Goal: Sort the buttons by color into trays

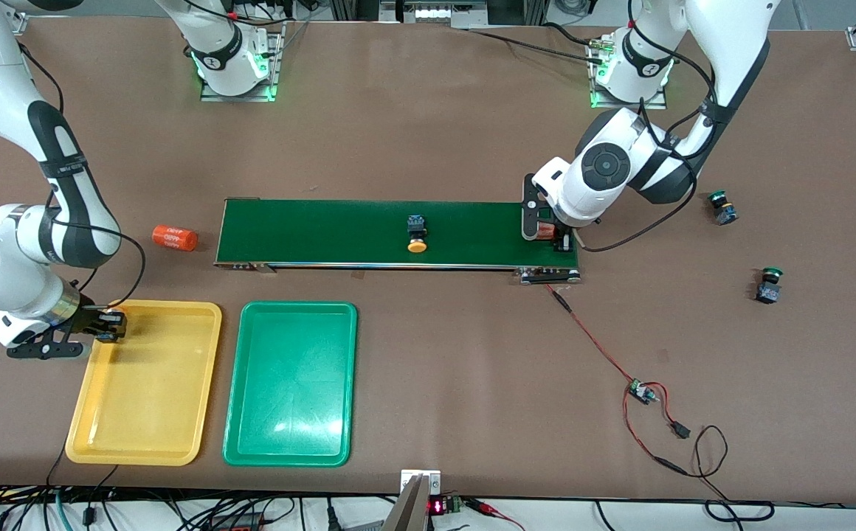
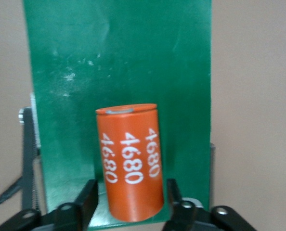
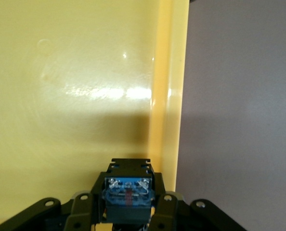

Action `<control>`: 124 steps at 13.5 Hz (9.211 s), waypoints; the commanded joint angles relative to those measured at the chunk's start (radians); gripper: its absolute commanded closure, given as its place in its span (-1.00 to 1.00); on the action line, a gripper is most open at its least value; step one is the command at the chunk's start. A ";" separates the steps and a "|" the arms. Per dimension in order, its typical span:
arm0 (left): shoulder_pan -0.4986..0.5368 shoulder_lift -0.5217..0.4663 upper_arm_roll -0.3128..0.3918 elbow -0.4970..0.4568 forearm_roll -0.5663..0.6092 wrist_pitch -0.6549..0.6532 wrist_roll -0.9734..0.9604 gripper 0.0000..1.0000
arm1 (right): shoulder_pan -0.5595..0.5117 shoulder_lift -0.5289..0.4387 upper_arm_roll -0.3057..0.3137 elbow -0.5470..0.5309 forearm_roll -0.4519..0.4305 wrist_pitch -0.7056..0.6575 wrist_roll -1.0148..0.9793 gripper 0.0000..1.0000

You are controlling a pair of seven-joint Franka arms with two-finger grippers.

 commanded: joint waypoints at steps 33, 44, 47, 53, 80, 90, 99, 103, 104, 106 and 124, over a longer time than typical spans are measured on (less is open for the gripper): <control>0.552 -0.046 0.365 -0.248 -0.045 0.164 -0.864 -1.00 | 0.230 -0.592 0.016 -0.071 0.290 -0.792 0.262 -0.83; 0.544 -0.051 0.366 -0.299 -0.045 0.109 -0.871 0.82 | 0.248 -0.685 0.215 -0.249 0.296 -0.603 0.499 -1.00; 0.520 -0.080 0.360 -0.281 -0.043 0.060 -0.861 1.00 | 0.250 -0.688 0.269 -0.295 0.297 -0.546 0.559 -1.00; 0.359 -0.163 0.327 -0.163 -0.046 -0.148 -0.859 1.00 | 0.260 -0.712 0.317 -0.424 0.302 -0.408 0.638 -1.00; -0.125 0.072 0.150 0.172 -0.261 -0.160 -1.232 1.00 | 0.297 -0.531 0.340 -0.585 0.150 -0.060 0.618 -1.00; -0.125 0.083 0.152 0.155 -0.247 -0.160 -1.194 -0.71 | 0.271 -0.465 0.331 -0.597 0.080 -0.061 0.589 -1.00; 0.234 -0.026 0.173 0.181 -0.249 -0.224 -1.097 -1.00 | 0.253 -0.432 0.303 -0.605 0.058 -0.058 0.520 -0.66; 0.395 0.018 0.179 0.212 -0.192 -0.222 -1.089 -1.00 | 0.251 -0.428 0.297 -0.603 0.044 -0.060 0.517 0.26; 0.429 0.043 0.182 0.222 -0.188 -0.215 -1.053 -1.00 | 0.247 -0.428 0.295 -0.602 0.044 -0.061 0.517 0.48; 0.496 0.113 0.198 0.296 -0.161 -0.218 -0.868 -1.00 | 0.236 -0.431 0.283 -0.594 0.046 -0.068 0.514 0.64; 0.635 0.399 0.202 0.494 -0.020 -0.110 -0.244 -1.00 | 0.079 -0.147 0.105 0.108 0.049 -0.433 -0.018 0.70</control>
